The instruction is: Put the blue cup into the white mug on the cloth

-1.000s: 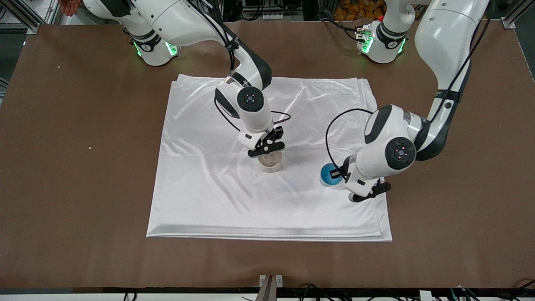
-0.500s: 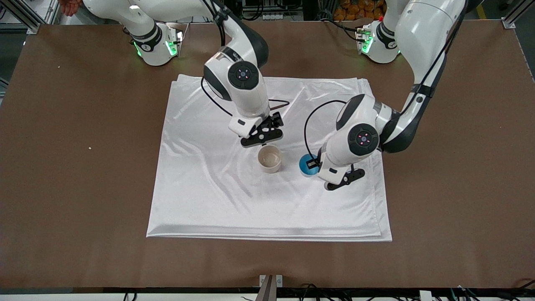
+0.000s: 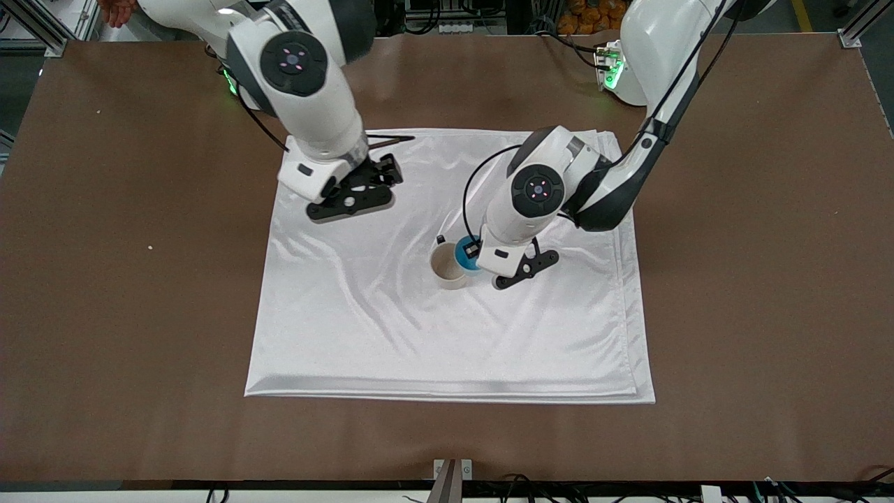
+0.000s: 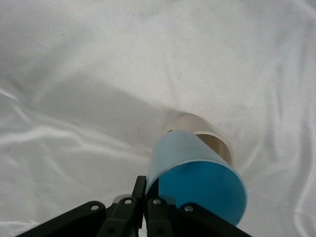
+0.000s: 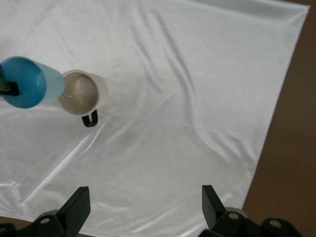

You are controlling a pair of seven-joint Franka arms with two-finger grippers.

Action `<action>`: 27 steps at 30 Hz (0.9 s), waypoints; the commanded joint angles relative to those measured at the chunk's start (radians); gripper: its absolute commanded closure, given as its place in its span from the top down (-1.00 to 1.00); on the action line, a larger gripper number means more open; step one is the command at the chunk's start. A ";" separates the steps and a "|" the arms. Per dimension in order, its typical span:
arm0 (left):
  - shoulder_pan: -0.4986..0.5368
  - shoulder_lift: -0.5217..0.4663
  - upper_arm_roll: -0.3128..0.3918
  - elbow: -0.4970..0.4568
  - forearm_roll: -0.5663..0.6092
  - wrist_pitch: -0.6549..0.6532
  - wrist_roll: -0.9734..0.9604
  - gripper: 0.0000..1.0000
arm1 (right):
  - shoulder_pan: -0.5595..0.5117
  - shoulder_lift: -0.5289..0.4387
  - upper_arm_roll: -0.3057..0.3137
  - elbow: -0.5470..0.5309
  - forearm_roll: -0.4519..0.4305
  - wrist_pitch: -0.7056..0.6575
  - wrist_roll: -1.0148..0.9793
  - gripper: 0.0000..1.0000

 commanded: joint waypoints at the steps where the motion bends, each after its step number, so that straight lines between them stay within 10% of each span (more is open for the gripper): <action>1: -0.030 0.002 0.014 0.023 0.004 -0.002 -0.030 -1.00 | -0.097 -0.084 0.001 -0.029 -0.016 -0.060 -0.045 1.00; 27: -0.056 0.085 0.016 0.023 0.004 0.123 -0.016 -1.00 | -0.479 -0.248 -0.008 -0.164 -0.006 0.077 -0.229 1.00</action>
